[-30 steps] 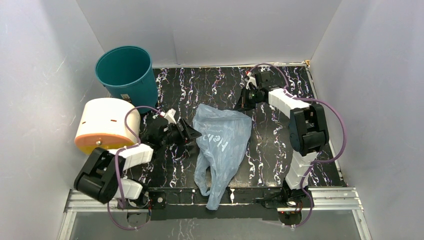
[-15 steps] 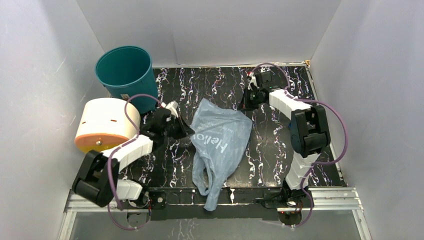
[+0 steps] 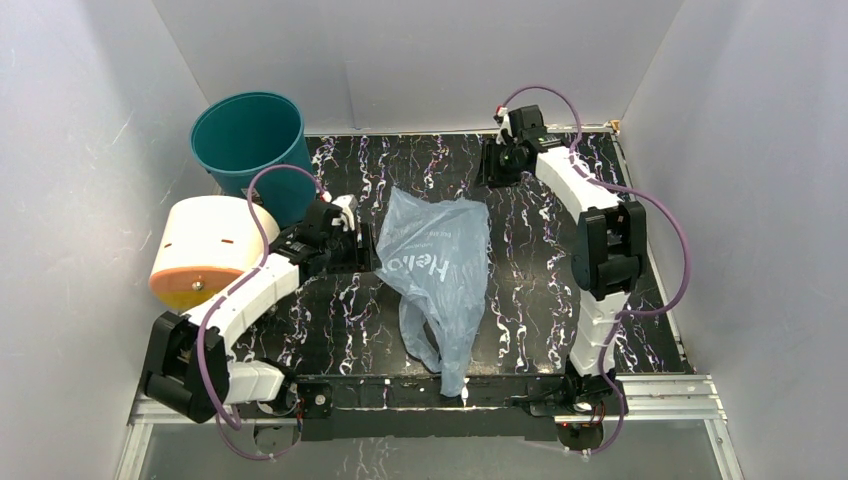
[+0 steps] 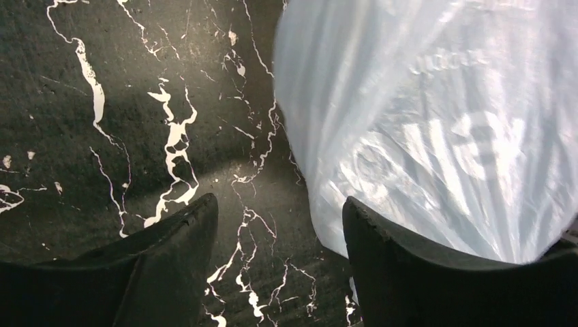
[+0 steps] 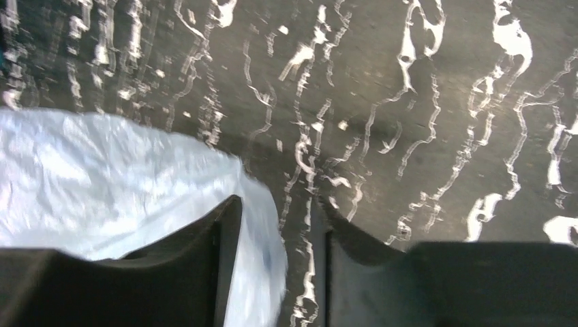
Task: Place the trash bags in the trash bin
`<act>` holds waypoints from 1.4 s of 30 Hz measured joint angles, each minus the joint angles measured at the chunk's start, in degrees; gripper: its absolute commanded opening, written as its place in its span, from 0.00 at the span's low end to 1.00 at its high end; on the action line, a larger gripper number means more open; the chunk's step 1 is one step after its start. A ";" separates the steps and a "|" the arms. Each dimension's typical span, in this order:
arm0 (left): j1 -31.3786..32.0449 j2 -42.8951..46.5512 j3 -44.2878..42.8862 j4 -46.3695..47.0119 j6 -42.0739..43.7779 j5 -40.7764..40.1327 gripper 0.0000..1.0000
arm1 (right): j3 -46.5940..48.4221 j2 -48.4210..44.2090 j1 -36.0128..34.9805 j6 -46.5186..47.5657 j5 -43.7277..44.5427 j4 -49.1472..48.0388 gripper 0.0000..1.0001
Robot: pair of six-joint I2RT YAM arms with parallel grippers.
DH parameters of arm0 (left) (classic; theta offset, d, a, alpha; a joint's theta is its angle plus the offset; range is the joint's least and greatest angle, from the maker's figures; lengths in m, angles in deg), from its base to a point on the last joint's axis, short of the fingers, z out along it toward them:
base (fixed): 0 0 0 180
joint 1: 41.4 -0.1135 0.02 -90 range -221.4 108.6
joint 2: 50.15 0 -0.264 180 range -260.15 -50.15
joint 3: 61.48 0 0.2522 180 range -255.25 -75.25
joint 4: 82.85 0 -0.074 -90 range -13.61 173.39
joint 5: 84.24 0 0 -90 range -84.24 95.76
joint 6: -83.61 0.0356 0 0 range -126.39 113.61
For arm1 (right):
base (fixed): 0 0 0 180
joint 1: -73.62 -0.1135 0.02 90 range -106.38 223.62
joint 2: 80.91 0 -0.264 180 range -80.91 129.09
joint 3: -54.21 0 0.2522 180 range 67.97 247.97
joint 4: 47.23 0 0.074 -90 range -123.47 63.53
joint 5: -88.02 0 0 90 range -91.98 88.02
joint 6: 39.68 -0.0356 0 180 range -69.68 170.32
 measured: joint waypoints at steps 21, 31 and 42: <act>0.22 12.39 17.40 13.51 -10.49 12.70 0.74 | -54.66 -23.10 2.49 -22.36 -27.04 -19.85 0.51; 11.23 7.17 19.87 20.02 -12.39 9.94 0.57 | -54.07 -22.67 0.20 -28.15 -25.73 -27.78 0.08; 11.58 4.87 22.80 22.64 -13.07 5.57 0.51 | -54.07 -22.67 0.20 -30.80 -24.37 -31.95 0.07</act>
